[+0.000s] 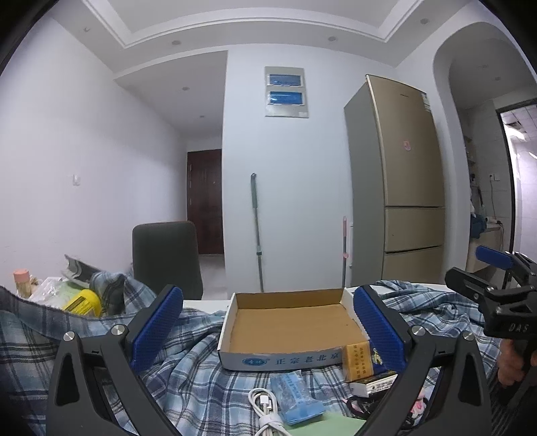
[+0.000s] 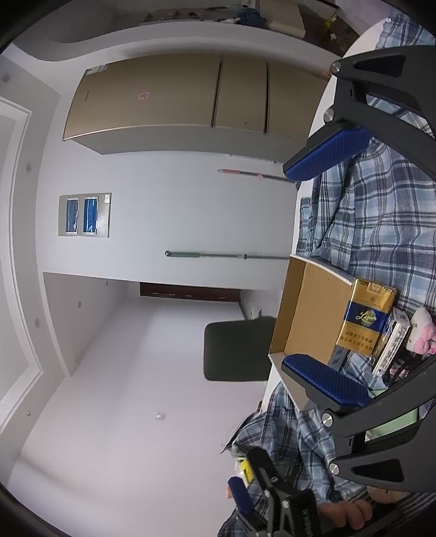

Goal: Organize soft objects

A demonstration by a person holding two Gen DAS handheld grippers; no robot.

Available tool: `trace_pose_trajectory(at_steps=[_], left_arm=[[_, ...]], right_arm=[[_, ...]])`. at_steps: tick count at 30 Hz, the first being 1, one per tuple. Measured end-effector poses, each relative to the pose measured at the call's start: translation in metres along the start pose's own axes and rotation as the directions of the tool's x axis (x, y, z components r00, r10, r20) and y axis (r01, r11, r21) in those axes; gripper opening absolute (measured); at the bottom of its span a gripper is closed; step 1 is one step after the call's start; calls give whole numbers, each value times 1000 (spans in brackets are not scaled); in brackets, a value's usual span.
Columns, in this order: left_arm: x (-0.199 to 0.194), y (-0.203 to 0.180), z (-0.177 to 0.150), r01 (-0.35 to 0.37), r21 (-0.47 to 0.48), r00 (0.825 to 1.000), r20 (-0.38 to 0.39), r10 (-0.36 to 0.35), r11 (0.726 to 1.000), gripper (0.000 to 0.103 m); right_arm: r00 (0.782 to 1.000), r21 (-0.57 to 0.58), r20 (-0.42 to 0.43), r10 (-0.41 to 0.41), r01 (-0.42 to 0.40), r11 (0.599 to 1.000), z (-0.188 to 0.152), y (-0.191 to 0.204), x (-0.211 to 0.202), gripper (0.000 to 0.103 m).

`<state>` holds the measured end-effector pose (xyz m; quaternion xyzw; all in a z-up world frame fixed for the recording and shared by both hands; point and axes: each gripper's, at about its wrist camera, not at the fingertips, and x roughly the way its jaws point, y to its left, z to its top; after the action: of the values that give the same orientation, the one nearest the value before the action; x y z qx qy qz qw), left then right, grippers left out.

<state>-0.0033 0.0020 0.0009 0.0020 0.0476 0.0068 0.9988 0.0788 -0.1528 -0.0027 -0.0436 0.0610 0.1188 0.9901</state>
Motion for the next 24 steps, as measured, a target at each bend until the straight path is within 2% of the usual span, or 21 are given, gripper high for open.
trace_pose_trajectory(at_steps=[7,15,24], left_arm=[[-1,-1,-1,0,-2,1000,6,0,1000,103],[-5,-1,0,-6,2,1000,22,6,1000,103],[-1,-3,0,-15,12,1000,5,15,1000,103]], right_arm=[[999,-15,-20,33,-33,999,-1,2,3,103],[998,-33,-53,35,-37,999,-3,8,8,103],[998,-30,-42,35,-36,999,-3,8,6,103]])
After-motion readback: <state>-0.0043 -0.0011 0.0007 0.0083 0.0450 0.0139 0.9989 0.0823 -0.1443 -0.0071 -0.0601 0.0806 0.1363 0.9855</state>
